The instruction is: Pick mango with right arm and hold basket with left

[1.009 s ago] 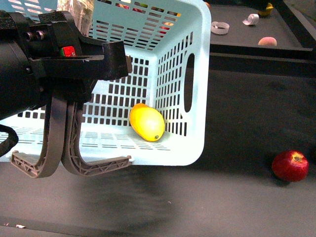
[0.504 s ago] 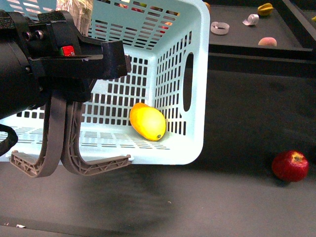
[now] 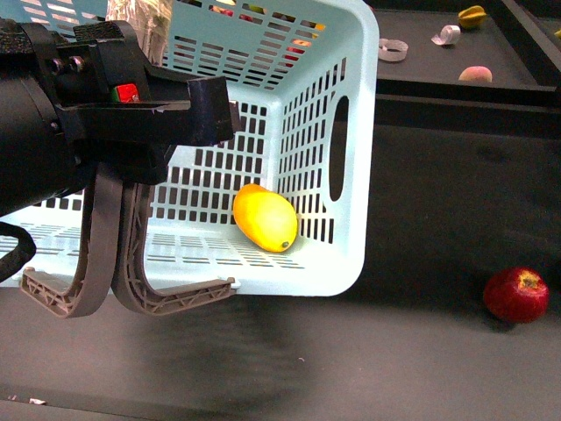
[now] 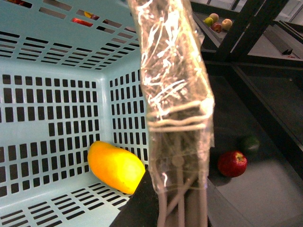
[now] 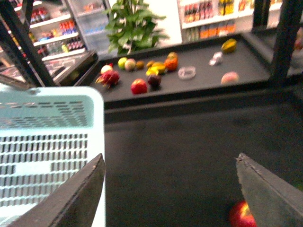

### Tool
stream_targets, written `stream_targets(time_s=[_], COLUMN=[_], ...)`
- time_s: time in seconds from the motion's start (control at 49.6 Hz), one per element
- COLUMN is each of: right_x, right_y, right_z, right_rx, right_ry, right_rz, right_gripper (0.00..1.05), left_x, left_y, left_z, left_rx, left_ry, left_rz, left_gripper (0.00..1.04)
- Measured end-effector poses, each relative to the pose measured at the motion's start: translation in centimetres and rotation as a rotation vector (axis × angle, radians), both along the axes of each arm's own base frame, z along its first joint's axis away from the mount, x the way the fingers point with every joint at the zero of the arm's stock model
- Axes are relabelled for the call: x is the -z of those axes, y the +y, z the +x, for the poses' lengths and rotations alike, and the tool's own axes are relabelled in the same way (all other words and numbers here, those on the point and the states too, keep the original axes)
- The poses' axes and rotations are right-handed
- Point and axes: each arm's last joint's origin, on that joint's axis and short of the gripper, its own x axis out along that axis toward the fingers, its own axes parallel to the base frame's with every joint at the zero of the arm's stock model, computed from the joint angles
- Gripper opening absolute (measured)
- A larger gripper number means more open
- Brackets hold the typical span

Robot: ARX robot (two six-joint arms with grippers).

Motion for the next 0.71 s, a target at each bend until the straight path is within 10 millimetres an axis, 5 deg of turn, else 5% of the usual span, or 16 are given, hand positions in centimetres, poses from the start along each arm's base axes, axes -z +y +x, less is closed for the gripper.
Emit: stream_targets(time_s=[0.464,0.706], right_x=[1.1,1.4], right_y=[-2.1,-3.3], right_z=[-1.1,-1.5], right_rx=[0.011,0.022], right_ry=[-0.043,-0.045], right_rz=[-0.150,-0.155], right_gripper=[0.03,0.02], left_x=[0.0,0.0], left_y=[0.0,0.0], left_z=[0.0,0.0], left_rx=[-0.002,-0.001], left_ry=[0.000,0.000], left_rz=[0.000,0.000], left_gripper=[0.06,0.06])
